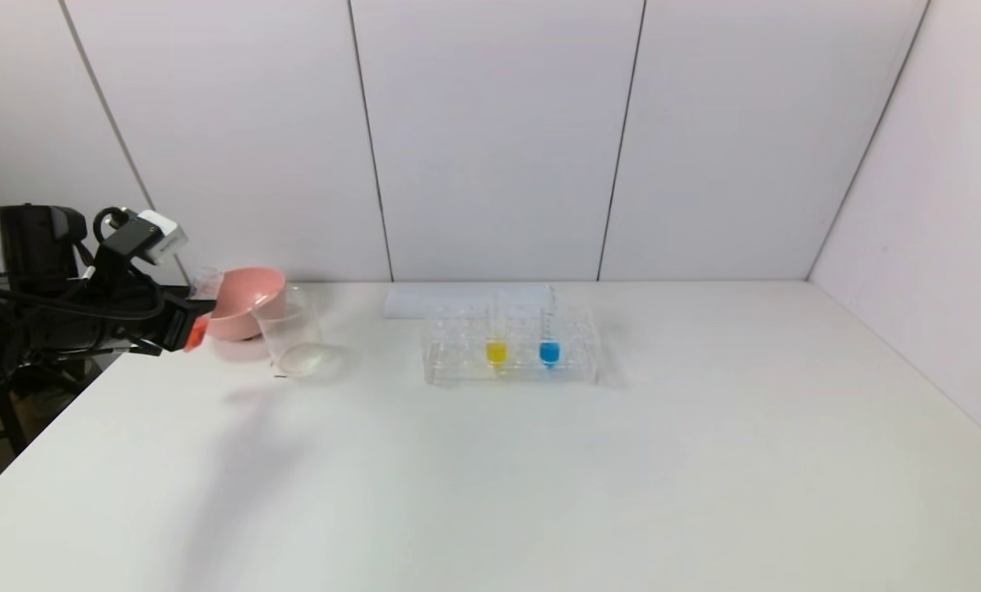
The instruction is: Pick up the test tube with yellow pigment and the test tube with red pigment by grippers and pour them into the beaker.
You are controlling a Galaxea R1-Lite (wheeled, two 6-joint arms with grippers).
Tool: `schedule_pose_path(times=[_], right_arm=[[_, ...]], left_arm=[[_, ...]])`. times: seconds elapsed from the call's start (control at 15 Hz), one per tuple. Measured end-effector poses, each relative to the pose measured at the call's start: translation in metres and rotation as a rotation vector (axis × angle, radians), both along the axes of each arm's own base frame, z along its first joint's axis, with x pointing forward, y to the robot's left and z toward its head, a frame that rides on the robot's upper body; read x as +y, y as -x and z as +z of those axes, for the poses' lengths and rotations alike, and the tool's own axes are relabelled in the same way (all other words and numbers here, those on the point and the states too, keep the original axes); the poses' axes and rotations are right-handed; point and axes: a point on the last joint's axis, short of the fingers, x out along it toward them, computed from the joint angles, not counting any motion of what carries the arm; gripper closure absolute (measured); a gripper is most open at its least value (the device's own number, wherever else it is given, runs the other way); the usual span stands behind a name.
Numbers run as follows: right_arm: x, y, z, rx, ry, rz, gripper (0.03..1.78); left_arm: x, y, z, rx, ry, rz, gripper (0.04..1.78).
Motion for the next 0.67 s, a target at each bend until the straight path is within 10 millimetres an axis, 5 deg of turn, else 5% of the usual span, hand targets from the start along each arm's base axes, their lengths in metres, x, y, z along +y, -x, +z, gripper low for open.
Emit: schedule_pose_path(times=[0.67], right_arm=[[0.000, 0.000, 0.000, 0.000, 0.001, 0.000, 0.11]], left_arm=[[0.000, -0.003, 0.012, 0.108, -0.097, -0.068, 1.39]])
